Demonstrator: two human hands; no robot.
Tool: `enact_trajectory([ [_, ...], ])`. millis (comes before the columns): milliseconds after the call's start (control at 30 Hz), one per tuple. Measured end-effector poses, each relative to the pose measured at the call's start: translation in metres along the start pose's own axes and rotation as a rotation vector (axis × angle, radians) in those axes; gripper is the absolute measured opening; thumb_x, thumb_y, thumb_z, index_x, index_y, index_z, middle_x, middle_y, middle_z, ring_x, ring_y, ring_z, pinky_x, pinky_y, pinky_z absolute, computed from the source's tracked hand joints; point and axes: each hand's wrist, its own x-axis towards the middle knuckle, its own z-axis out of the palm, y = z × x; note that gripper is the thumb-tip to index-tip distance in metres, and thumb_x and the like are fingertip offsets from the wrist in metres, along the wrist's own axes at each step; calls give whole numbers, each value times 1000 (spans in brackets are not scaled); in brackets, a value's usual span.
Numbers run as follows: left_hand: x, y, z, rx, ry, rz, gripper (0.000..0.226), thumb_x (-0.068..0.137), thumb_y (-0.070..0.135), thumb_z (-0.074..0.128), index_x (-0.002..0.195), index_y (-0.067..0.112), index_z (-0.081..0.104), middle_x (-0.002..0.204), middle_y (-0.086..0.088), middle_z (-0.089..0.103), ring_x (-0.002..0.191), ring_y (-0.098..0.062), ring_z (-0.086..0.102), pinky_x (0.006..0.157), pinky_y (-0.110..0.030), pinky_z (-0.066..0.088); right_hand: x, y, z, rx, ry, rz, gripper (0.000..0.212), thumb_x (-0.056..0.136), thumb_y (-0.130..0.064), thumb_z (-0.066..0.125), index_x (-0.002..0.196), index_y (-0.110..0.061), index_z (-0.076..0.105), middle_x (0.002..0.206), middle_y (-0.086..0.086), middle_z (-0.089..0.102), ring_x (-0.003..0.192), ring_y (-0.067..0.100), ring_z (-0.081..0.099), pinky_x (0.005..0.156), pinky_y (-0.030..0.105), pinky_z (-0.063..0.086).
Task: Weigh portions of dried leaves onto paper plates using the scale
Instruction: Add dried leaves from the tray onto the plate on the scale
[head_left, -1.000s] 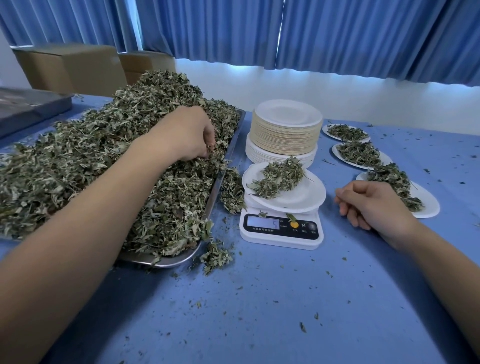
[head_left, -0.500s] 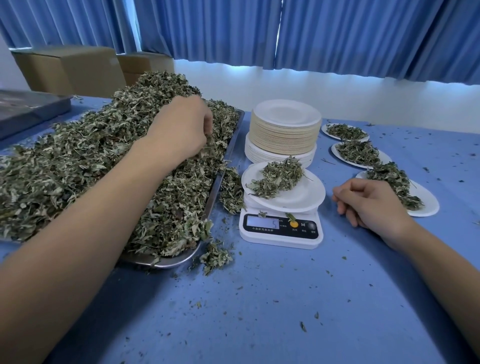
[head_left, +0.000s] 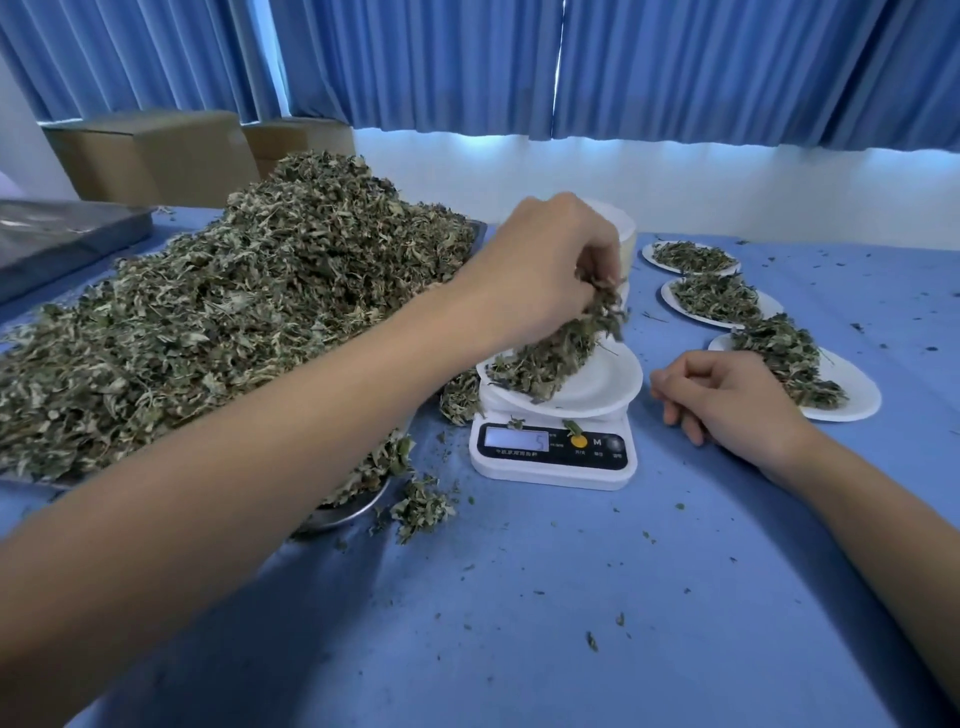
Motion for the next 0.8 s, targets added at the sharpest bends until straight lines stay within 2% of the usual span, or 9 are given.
enact_trajectory([
  [100, 7, 0, 14, 40, -141, 68, 18, 80, 6, 76, 90, 20, 79, 79, 13, 70, 70, 2, 56, 73, -19, 51, 0, -1, -1, -3, 1, 10, 32, 100, -22, 65, 75, -2, 66, 63, 14, 68, 42, 16, 48, 49, 18, 44],
  [233, 9, -8, 26, 141, -255, 95, 8, 82, 17, 81, 89, 19, 80, 80, 12, 70, 76, -5, 58, 79, -35, 55, 0, 0, -1, -19, 4, 12, 32, 100, -21, 65, 73, -3, 65, 63, 13, 68, 42, 15, 48, 50, 19, 45],
  [367, 7, -15, 24, 106, -379, 79, 16, 86, 27, 79, 99, 18, 81, 112, 2, 74, 105, -15, 64, 95, -37, 49, -1, -1, -2, -28, 1, 18, 33, 100, -23, 65, 73, -5, 65, 63, 12, 69, 43, 16, 48, 51, 17, 46],
  [433, 2, -18, 15, 37, -384, 71, 24, 89, 34, 76, 110, 24, 78, 134, 4, 64, 124, -11, 56, 108, -31, 39, 0, -1, -2, -27, -1, 22, 33, 100, -23, 65, 73, -5, 66, 64, 12, 69, 43, 15, 48, 51, 17, 46],
  [467, 0, -21, 8, -5, -358, 62, 27, 91, 35, 72, 117, 27, 75, 138, 8, 61, 127, -7, 53, 110, -27, 36, 0, -1, -1, -26, -1, 24, 32, 100, -22, 65, 73, -6, 66, 64, 12, 69, 42, 15, 48, 51, 17, 46],
  [567, -7, -36, -10, 14, -213, -3, 28, 101, 29, 57, 127, 32, 67, 120, 16, 66, 102, 2, 61, 97, -30, 46, 0, -1, -1, -15, 2, 35, 30, 100, -20, 65, 73, -6, 67, 64, 12, 68, 41, 13, 48, 50, 16, 45],
  [667, -10, -59, -27, 311, -192, -143, 28, 102, 22, 50, 121, 30, 69, 117, 4, 70, 102, -21, 64, 97, -48, 53, 0, -1, -1, -16, 0, 39, 29, 100, -20, 65, 76, -4, 68, 64, 12, 68, 42, 14, 48, 49, 18, 45],
  [733, -16, -77, -35, 451, -354, -283, 26, 100, 23, 53, 122, 24, 68, 118, -4, 69, 102, -27, 65, 97, -49, 54, 0, -1, -1, -14, -4, 36, 29, 100, -21, 65, 77, -2, 68, 64, 12, 68, 43, 14, 47, 49, 18, 44],
  [800, -26, -90, -36, 529, -604, -393, 32, 99, 26, 60, 129, 17, 64, 123, -6, 67, 107, -27, 65, 101, -44, 52, 0, -1, -1, -23, -6, 34, 30, 100, -22, 65, 78, -2, 68, 64, 11, 68, 43, 14, 48, 49, 18, 44],
])
